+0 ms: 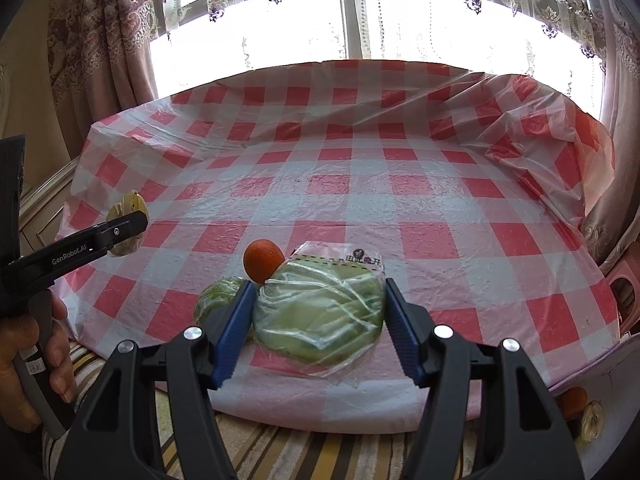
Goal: Organize fruits
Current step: 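Carry the pear half and cabbage into the white box and open both tools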
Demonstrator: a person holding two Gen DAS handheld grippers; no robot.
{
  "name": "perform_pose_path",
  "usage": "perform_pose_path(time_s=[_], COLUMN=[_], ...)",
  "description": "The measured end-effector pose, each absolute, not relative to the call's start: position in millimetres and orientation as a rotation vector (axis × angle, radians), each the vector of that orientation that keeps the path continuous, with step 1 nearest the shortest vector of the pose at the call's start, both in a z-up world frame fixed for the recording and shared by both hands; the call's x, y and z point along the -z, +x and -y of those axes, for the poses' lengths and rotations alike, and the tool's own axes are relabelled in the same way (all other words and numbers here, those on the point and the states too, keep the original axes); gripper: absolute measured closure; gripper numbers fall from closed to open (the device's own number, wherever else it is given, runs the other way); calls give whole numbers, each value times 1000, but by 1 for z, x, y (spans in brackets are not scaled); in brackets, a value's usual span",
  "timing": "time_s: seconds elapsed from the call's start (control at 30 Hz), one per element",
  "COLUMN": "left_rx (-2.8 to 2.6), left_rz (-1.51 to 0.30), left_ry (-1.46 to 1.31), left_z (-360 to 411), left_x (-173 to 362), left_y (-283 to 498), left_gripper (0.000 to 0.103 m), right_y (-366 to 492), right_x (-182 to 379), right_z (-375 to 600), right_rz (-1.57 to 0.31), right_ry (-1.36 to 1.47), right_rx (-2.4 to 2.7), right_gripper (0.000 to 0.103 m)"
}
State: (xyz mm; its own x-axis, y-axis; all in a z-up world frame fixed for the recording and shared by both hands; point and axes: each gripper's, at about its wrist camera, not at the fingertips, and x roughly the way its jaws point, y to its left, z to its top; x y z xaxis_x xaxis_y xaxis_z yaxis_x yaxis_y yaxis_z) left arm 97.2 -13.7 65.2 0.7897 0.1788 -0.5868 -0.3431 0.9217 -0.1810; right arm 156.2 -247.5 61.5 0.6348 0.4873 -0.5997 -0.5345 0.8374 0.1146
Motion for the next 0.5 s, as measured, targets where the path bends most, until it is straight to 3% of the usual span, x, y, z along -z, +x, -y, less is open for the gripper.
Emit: perform_pose_path(time_s=[0.5], left_rx=[-131], left_rz=[-643], left_ry=[-172], left_z=[94], left_x=[-75], left_y=[120], left_gripper=[43], right_y=[159], right_x=[-55], right_z=[328], right_rz=[-695], right_ry=[7], right_rx=[-458], right_gripper=[39])
